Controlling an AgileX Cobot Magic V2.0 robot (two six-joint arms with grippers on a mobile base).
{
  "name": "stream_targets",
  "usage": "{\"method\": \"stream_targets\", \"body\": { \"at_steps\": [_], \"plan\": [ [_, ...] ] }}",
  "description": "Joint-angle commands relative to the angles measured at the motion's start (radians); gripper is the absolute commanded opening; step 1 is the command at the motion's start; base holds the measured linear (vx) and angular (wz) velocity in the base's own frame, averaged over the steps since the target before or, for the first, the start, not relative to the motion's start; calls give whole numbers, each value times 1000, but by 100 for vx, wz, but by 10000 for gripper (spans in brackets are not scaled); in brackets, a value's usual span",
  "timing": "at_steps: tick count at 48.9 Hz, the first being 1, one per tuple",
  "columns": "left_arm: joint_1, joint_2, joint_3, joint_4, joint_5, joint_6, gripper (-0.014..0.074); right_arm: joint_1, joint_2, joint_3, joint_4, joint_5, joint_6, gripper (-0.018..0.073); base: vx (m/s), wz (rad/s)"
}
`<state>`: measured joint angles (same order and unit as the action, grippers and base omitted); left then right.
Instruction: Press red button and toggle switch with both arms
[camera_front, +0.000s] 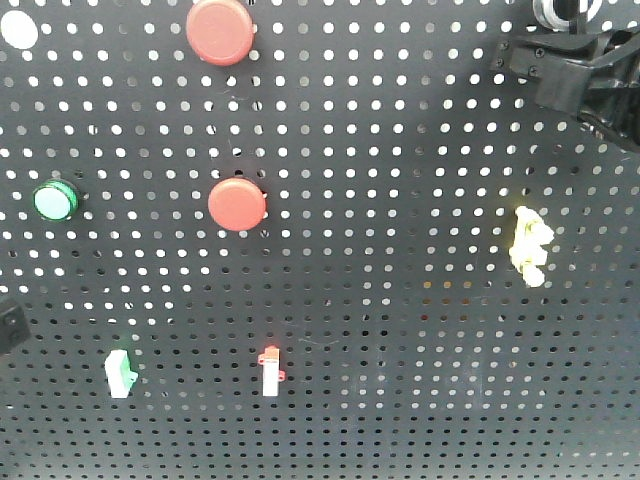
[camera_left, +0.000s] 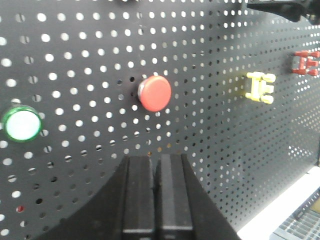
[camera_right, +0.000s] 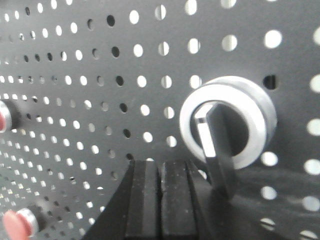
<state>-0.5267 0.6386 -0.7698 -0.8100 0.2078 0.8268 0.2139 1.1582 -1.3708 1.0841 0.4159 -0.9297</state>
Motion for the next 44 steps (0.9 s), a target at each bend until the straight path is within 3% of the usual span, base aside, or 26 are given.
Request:
{"method": "stream_targets", "body": {
  "at_steps": [1, 12, 27, 34, 44],
  "plan": [
    [-5, -1, -25, -21, -54, -8, 2, -11, -18, -32, -3, -166, 5, -3, 0, 0],
    [-5, -1, -25, -21, -51, -8, 2, -11, -26, -32, -12, -208, 19, -3, 0, 0],
    [-5, -2, -23, -13, -27, -8, 2, -11, -41, -3, -37, -94, 66, -3, 0, 0],
    [-5, -17, -9, 12, -13, -8, 2, -11, -105, 119, -75, -145, 73, -3, 0, 0],
    [-5, -104, 129, 12, -21, -8, 2, -11, -280, 354, -159, -214, 60, -3, 0, 0]
  ]
}}
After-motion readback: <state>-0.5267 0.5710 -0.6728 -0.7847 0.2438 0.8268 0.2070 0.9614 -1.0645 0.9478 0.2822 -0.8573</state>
